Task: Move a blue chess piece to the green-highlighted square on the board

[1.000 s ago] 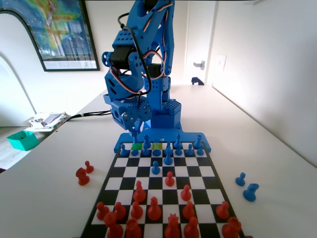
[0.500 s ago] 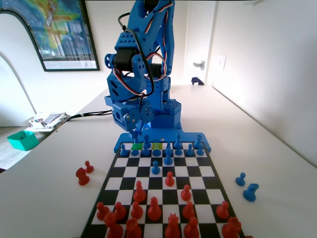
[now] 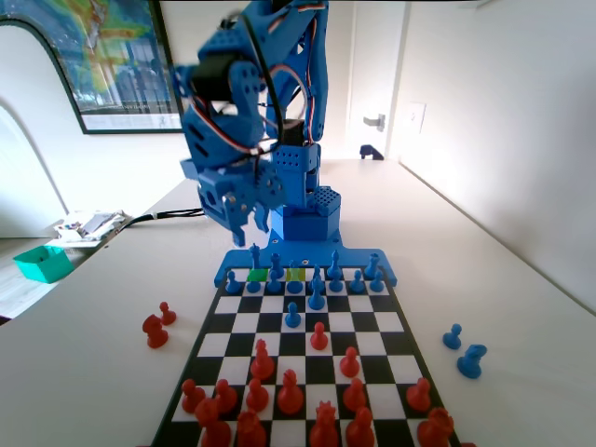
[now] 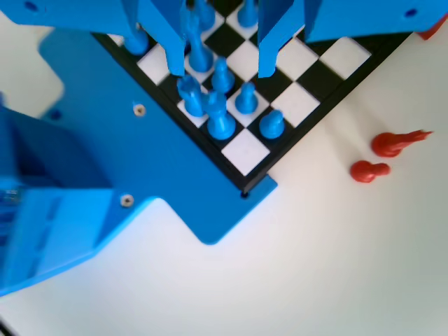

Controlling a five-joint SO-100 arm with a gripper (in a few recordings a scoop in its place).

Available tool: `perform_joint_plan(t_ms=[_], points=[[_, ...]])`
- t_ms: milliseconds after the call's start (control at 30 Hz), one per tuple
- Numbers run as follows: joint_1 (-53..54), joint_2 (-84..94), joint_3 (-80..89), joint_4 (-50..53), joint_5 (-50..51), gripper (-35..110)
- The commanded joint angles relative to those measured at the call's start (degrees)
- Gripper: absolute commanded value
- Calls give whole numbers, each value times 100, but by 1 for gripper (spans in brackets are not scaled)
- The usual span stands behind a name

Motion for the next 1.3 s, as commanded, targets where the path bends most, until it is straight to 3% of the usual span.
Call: perform_joint_plan(t_ms=[0,167,800,967,1267], points=[[-35,316,-826,914,79,14],[-360,721,-1292,1468,1099,1],[-2004,3182,-1749,2171,5309,1],[-2250,4043,-1652,2417,5915,1],[-2355,5432,-958,2461,6021,1]])
